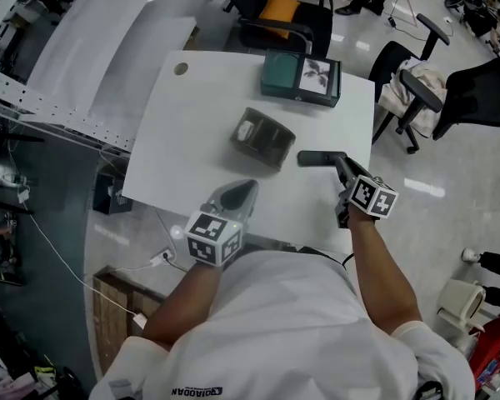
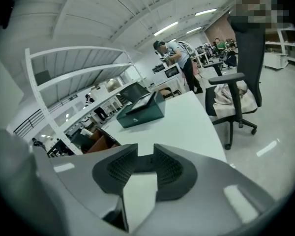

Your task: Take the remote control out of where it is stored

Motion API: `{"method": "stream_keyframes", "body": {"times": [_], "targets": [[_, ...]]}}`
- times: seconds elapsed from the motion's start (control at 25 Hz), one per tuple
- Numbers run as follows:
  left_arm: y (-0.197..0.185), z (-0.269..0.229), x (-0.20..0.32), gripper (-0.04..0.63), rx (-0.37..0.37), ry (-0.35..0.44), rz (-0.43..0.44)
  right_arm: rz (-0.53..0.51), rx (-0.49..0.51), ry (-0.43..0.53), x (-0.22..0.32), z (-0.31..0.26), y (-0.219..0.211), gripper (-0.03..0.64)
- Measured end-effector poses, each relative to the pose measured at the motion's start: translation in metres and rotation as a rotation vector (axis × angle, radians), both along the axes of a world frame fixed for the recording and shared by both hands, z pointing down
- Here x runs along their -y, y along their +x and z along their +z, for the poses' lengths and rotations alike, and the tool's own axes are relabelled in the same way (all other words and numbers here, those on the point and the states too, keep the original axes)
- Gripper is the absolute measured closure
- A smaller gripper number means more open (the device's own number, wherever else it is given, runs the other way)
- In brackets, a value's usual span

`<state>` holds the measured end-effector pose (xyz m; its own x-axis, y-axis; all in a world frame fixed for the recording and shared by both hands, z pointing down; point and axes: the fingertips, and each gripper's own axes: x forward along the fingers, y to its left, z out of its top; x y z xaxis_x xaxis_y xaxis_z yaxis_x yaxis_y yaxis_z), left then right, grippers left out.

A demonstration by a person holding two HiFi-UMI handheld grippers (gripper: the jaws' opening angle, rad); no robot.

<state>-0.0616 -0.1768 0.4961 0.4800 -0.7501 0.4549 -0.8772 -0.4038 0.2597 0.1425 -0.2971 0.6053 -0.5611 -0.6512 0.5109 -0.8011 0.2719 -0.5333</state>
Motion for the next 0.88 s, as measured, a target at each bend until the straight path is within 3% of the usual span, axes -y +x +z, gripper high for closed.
{"method": "stream_keyframes", "body": {"times": [0.16, 0.24, 0.52, 0.64, 0.88], "targets": [[-0.003, -0.009, 0.001, 0.592, 0.007, 0.022, -0.027, -0.121, 0.079, 0.103, -0.013, -0.047, -0.029, 0.6], [-0.007, -0.015, 0.0, 0.592, 0.01, 0.034, -0.044, -0.181, 0.104, 0.158, -0.021, -0.073, -0.045, 0.611], [-0.021, -0.038, 0.008, 0.592, 0.007, 0.101, -0.073, -0.365, -0.01, 0.346, -0.053, -0.139, -0.086, 0.611], [-0.023, -0.046, 0.009, 0.592, 0.001, 0.116, -0.041, -0.378, 0.001, 0.355, -0.066, -0.149, -0.097, 0.611], [-0.03, -0.059, 0.013, 0.592, -0.012, 0.134, 0.037, -0.327, 0.067, 0.285, -0.075, -0.148, -0.118, 0.612]]}}
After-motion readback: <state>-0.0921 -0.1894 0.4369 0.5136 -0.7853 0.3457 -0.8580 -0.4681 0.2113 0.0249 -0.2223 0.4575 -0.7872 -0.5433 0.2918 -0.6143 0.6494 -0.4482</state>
